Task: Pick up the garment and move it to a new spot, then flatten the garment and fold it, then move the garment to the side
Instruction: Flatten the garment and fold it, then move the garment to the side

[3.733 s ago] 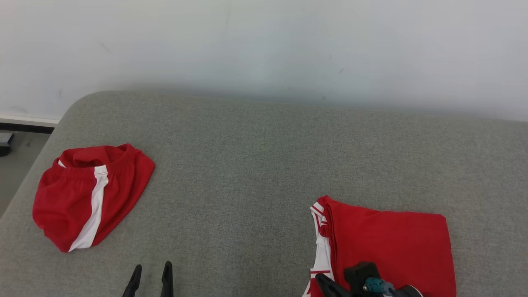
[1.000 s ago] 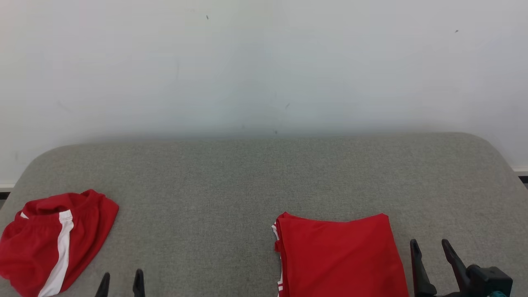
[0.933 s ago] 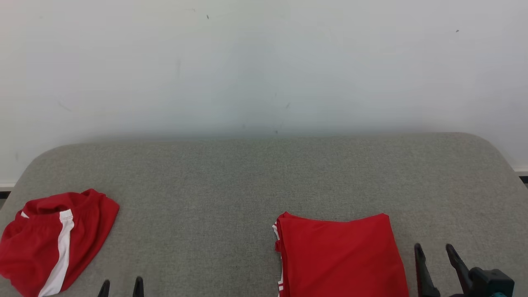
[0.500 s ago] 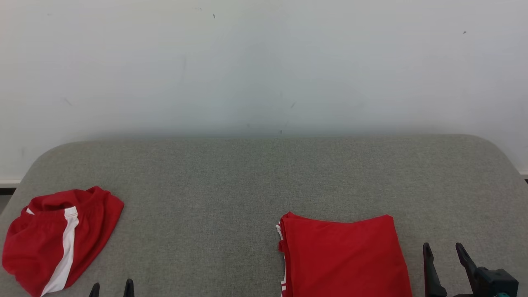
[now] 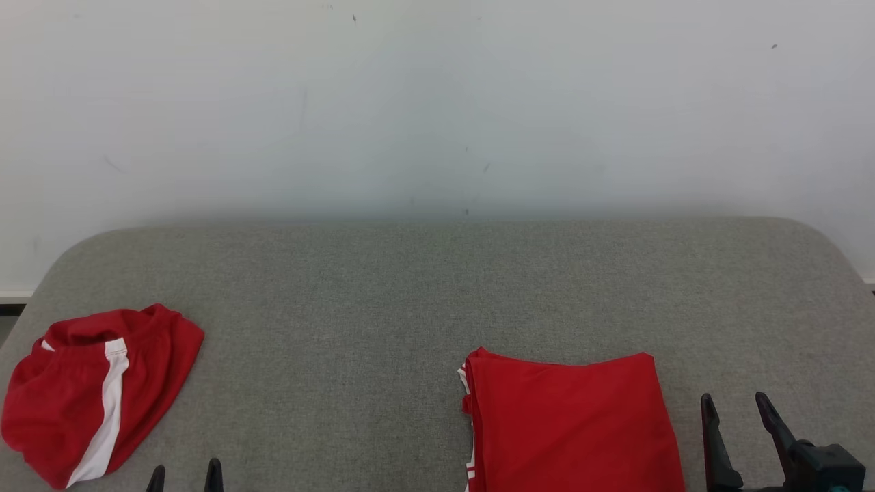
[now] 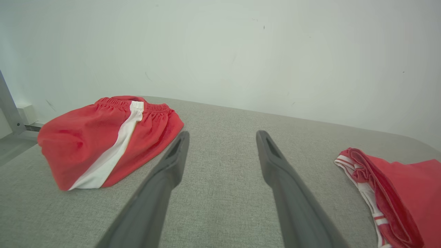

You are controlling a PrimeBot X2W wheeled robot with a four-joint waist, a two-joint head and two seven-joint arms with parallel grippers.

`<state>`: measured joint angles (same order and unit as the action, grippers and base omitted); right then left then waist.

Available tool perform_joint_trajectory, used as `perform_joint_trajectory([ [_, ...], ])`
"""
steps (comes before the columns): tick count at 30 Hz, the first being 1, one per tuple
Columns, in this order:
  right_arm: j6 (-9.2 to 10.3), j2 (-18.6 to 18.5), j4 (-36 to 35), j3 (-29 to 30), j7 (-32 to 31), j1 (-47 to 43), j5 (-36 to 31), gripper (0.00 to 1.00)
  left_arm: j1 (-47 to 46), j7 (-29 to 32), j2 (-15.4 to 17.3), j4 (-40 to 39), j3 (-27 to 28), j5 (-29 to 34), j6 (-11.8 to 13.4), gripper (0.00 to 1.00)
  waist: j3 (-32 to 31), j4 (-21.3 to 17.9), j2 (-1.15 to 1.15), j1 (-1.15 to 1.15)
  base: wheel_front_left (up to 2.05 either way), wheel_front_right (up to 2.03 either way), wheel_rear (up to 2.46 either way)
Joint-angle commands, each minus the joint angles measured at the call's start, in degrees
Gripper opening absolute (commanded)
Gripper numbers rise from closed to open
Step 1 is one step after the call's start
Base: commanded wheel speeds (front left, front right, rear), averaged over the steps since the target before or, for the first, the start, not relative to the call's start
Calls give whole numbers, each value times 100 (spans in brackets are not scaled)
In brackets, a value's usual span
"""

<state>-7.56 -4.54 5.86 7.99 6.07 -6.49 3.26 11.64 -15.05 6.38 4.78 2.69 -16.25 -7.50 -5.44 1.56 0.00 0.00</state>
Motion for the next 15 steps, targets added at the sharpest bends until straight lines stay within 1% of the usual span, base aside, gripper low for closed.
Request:
perform_joint_trajectory([
  [1,11,-14,-19,37,15,-23,-34,100,68,-15,19,-35,22,54,8,100,7,13,0,0,0,0,0],
  [6,11,17,-51,58,-72,-9,-122,100,84,-15,3,-42,-3,85,8,100,17,70,0,0,0,0,0],
  [8,11,36,-28,78,-271,25,-94,100,81,-15,0,-34,-35,78,9,100,26,100,0,0,0,0,0],
  [9,11,57,33,122,-540,37,-18,100,76,-15,-1,-32,-41,73,8,100,31,115,0,0,0,0,0],
  [11,10,108,195,80,-1532,40,118,100,65,-15,-1,-26,-64,72,8,100,38,153,0,0,0,0,0],
  [12,10,118,186,83,-2040,96,173,100,59,-15,2,-27,-71,73,8,100,42,176,0,0,0,0,0],
  [13,10,77,154,38,-2550,158,59,100,53,-15,4,-27,-80,77,9,100,48,202,0,0,0,0,0],
  [15,11,61,-48,153,-3239,415,-3,100,40,-15,-2,-31,-97,67,8,100,67,253,0,0,0,0,0],
])
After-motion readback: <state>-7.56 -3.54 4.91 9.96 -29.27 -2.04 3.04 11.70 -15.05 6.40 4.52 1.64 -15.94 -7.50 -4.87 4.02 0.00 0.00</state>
